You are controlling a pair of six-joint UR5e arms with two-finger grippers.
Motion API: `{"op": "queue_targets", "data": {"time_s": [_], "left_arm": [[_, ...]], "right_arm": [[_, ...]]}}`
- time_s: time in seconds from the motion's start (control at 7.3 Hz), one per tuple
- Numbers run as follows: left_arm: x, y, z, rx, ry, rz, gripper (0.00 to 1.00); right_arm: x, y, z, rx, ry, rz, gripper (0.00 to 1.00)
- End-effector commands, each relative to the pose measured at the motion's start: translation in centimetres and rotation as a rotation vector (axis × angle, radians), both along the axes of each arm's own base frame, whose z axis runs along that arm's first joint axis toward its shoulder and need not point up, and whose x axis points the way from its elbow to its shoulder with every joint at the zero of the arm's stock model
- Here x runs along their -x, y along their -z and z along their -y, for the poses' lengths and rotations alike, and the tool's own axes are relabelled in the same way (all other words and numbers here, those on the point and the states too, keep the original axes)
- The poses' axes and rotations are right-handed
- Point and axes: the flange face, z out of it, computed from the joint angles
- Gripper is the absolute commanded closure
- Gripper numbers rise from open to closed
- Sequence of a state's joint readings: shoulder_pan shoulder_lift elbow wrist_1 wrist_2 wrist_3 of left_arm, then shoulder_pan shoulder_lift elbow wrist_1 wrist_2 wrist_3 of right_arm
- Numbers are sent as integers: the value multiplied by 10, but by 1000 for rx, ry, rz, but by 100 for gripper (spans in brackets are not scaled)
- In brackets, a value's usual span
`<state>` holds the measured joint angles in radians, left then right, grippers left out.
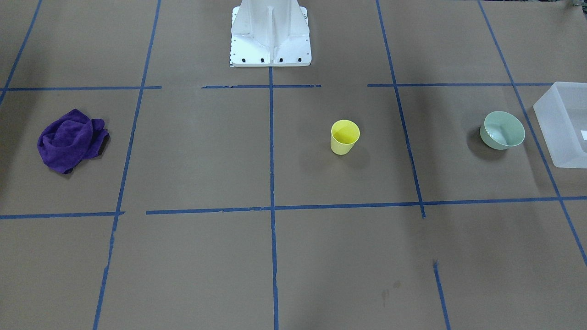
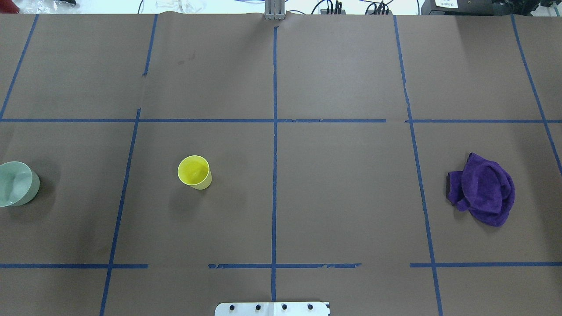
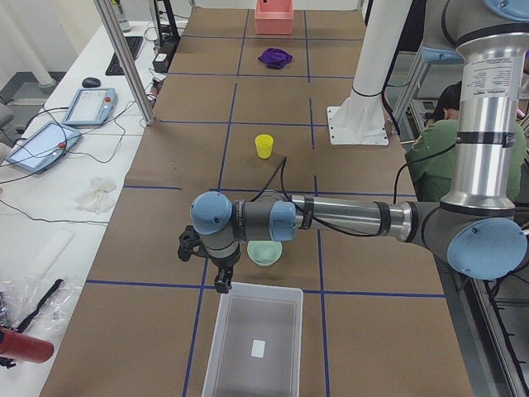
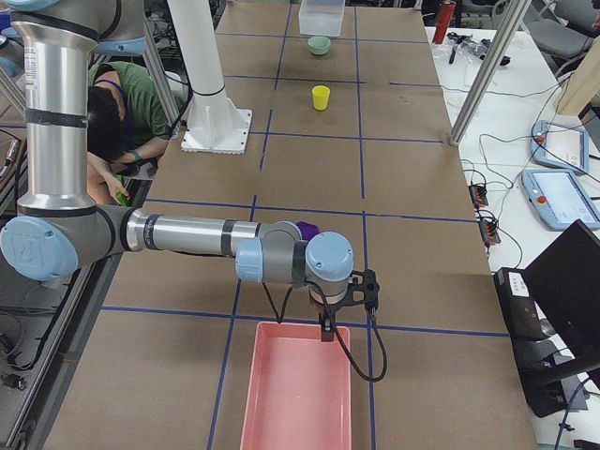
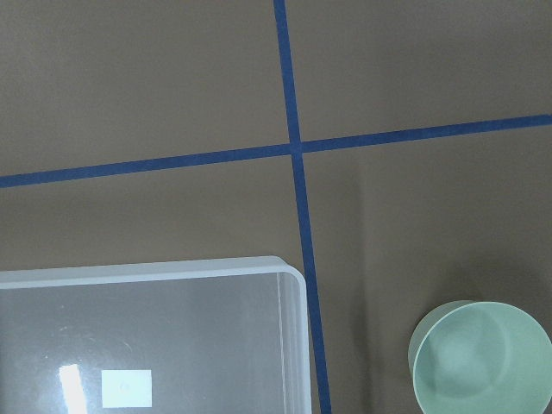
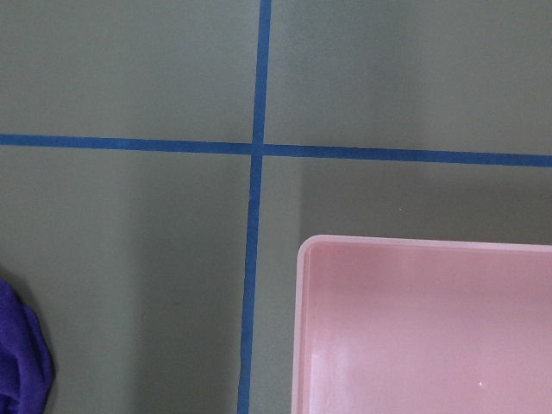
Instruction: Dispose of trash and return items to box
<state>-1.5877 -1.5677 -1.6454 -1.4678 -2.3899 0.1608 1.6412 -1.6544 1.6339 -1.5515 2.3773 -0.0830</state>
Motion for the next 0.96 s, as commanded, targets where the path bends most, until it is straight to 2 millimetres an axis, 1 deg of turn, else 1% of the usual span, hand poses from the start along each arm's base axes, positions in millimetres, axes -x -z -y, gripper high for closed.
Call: {"op": "queue_targets", "data": {"time_s": [0.0, 0.14, 0.27, 0.41, 0.55, 0.68, 0.82], "left_arm": [[0, 9, 1, -19, 0, 2, 0], [0, 37, 3, -75, 2, 4, 0], [0, 85, 5, -171, 2, 12, 0], [-3, 125, 5, -253, -3, 8, 0], [-12, 162, 10, -264, 44, -7, 0], [-60, 203, 6, -262, 77, -53, 0], [-116, 240, -4, -224, 120, -122, 0]], "right_arm": [[0, 3, 1, -4, -2, 2, 0], [1, 3, 0, -4, -2, 14, 0], [0, 7, 1, -12, -4, 18, 0], [1, 10, 0, -19, -4, 25, 0], [1, 14, 3, -28, -2, 23, 0], [1, 28, 9, -62, 0, 15, 0], [0, 50, 13, -91, -7, 13, 0]]}}
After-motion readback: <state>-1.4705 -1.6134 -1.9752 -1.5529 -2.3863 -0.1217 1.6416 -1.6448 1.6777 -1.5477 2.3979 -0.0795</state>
